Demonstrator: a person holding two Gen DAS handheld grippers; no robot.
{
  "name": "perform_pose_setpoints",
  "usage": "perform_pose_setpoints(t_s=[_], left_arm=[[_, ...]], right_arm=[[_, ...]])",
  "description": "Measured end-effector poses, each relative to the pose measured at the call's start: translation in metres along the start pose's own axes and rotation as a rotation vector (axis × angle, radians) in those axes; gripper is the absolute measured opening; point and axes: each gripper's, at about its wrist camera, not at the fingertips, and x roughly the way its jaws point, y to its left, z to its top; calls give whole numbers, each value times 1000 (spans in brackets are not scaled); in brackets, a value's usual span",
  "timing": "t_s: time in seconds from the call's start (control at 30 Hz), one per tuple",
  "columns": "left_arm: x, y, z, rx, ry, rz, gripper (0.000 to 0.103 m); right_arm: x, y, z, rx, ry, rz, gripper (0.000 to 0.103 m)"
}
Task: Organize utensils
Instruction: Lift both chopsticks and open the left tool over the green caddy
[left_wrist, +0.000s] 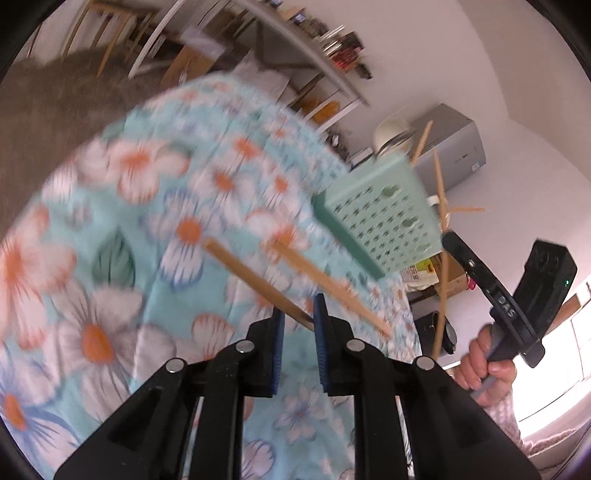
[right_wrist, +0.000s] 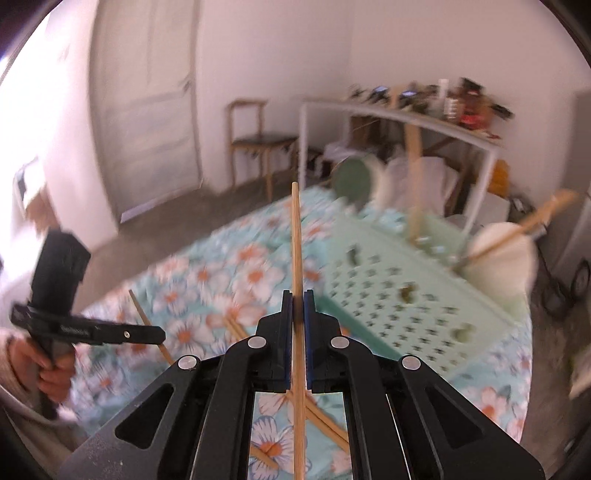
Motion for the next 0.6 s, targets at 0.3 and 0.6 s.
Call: perform_pose_setpoints(t_s=[0.3, 0.6], left_arm=[[-39, -74, 63, 240, -194, -55, 6], [-58, -168, 125, 458, -363, -191, 6]], right_arm=[[-62, -27, -3, 208, -171, -60, 4], [-94, -41, -16, 314, -239, -86, 4]])
